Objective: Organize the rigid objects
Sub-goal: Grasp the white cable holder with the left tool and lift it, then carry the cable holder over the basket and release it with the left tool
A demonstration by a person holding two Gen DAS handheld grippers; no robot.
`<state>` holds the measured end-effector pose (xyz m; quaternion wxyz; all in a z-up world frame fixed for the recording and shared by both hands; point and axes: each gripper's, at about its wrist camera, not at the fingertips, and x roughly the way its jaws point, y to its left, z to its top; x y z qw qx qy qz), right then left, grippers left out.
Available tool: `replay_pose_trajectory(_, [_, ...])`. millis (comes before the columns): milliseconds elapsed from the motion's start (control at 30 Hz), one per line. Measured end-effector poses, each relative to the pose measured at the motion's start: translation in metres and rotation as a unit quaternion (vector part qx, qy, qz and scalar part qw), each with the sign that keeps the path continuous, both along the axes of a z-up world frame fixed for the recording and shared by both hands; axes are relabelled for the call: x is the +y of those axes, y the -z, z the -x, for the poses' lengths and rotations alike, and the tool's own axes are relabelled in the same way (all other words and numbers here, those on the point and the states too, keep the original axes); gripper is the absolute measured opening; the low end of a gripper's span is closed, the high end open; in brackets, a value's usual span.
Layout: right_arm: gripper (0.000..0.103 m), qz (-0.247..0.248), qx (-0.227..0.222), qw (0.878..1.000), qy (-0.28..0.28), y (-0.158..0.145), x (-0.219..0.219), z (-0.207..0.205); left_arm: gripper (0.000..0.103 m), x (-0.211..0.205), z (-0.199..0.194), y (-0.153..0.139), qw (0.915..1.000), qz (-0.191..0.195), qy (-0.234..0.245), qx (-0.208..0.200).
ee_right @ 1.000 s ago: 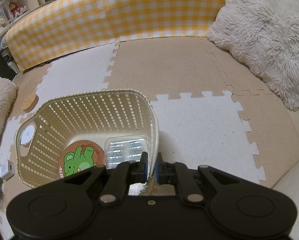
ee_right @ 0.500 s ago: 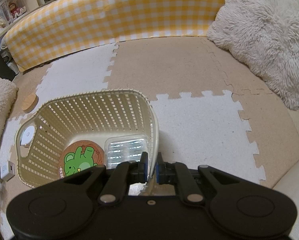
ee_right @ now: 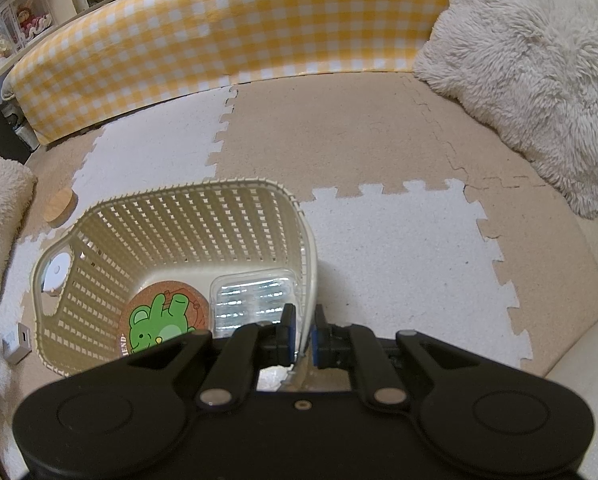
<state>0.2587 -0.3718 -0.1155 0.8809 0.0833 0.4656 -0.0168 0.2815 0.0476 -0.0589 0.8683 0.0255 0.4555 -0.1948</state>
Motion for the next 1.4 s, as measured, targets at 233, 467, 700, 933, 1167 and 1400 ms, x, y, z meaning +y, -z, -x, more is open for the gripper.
replay_pose_trajectory(233, [0.008,-0.001,0.001,1.000,0.001,0.001,0.000,0.000,0.049,-0.029,0.020,-0.028,0.9977,0.053,0.022,-0.034])
replay_pose_trajectory(467, [0.008,-0.003,0.001,1.000,0.001,0.001,0.000,0.000,0.049,-0.082,0.029,-0.046,0.9916,0.102,0.065,-0.047])
replay_pose_trajectory(700, [0.008,-0.005,0.002,1.000,0.002,0.001,0.000,0.000,0.049,-0.148,0.022,-0.049,0.9857,0.130,0.094,-0.054])
replay_pose_trajectory(933, [0.008,0.001,0.003,1.000,0.000,0.001,0.000,0.000,0.049,-0.210,-0.002,-0.009,0.9911,0.098,0.086,0.026])
replay_pose_trajectory(1167, [0.008,-0.007,0.004,1.000,0.003,0.000,-0.002,-0.001,0.049,-0.239,-0.024,0.029,0.9923,0.058,0.070,0.084])
replay_pose_trajectory(1400, [0.008,-0.012,0.005,1.000,0.005,0.000,-0.003,-0.001,0.050,-0.254,-0.039,0.056,0.9915,0.029,0.064,0.109])
